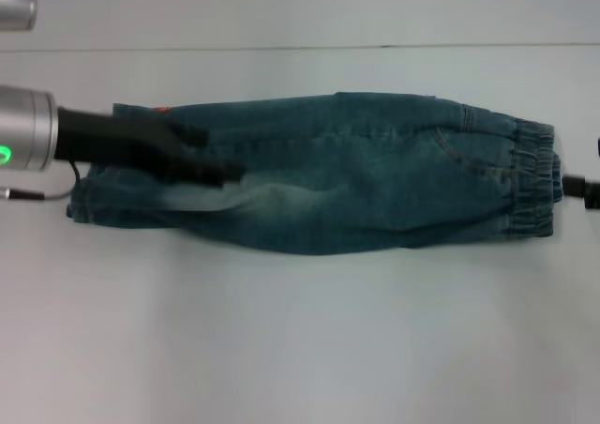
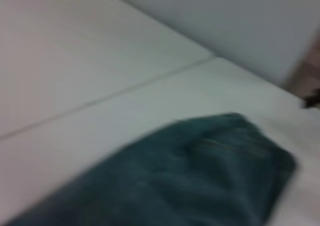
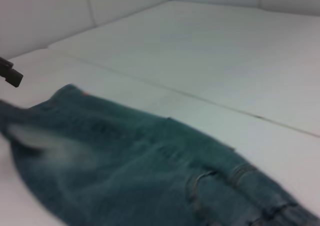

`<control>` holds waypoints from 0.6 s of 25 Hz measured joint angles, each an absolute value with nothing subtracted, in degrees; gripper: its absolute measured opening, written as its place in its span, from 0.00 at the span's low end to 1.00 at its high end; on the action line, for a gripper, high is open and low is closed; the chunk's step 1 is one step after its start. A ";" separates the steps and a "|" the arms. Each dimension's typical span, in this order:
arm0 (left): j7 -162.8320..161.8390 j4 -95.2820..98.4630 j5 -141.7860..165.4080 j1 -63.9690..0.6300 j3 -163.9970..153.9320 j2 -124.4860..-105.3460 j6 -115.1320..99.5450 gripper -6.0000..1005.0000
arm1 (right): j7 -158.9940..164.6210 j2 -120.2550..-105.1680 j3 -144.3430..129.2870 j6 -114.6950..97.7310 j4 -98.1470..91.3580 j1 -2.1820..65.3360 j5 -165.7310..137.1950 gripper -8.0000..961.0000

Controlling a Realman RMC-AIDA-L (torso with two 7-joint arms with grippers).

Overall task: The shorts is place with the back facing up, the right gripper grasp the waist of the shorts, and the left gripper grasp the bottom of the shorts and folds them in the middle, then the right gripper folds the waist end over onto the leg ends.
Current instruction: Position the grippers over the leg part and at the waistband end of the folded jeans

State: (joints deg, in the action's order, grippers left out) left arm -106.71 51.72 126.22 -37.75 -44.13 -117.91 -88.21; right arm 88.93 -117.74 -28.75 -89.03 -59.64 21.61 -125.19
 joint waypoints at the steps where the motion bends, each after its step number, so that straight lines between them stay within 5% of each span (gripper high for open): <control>1: -105.86 51.71 126.05 -37.62 -43.96 -117.81 -90.38 0.90 | 87.70 -117.98 -28.47 -89.69 -59.64 21.08 -125.09 0.95; 6: -104.88 51.69 126.26 -36.53 -44.17 -118.00 -93.25 0.90 | 77.67 -119.96 -24.60 -90.12 -57.90 17.63 -122.10 0.95; 15: -104.73 51.46 126.33 -35.74 -45.05 -118.23 -93.91 0.90 | 63.55 -119.76 -19.18 -84.48 -44.08 13.83 -116.45 0.95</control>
State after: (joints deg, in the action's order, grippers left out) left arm -104.73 51.47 126.33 -35.74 -45.05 -118.23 -93.91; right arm 63.55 -119.76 -19.18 -84.48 -44.08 13.83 -116.45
